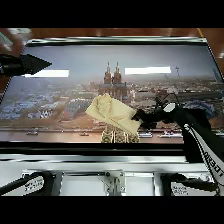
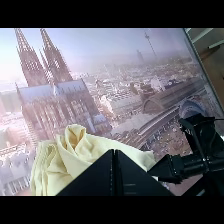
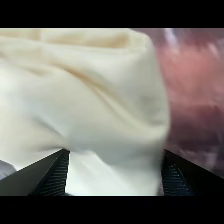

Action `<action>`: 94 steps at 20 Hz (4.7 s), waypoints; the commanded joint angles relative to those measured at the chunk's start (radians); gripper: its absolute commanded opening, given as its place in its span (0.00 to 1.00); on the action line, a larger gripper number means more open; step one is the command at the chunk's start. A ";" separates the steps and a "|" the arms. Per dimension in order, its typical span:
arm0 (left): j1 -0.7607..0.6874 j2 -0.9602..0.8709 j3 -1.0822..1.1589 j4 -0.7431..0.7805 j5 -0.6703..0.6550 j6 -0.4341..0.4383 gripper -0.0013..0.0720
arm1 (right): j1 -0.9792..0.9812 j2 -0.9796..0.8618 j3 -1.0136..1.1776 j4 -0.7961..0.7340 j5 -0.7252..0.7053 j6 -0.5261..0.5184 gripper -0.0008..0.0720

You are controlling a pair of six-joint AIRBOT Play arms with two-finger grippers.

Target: Fold the shirts.

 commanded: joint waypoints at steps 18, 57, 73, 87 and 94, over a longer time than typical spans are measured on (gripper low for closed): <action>0.000 0.000 0.000 -0.001 -0.001 0.000 0.07 | -0.489 0.343 0.766 -0.092 0.437 0.069 0.10; 0.000 0.011 0.000 -0.004 -0.091 -0.018 0.07 | -0.771 0.158 0.544 -0.900 1.008 0.032 0.10; 0.000 0.009 0.000 -0.003 -0.076 -0.014 0.07 | -0.771 0.158 0.311 -1.178 0.957 0.035 0.96; -0.497 -0.203 0.187 1.092 -0.254 -0.415 0.88 | -0.042 0.138 0.724 -0.760 0.602 0.102 0.96; -0.528 -0.232 0.186 1.070 -0.183 -0.464 0.90 | -0.011 0.139 0.622 -0.778 0.584 0.101 0.96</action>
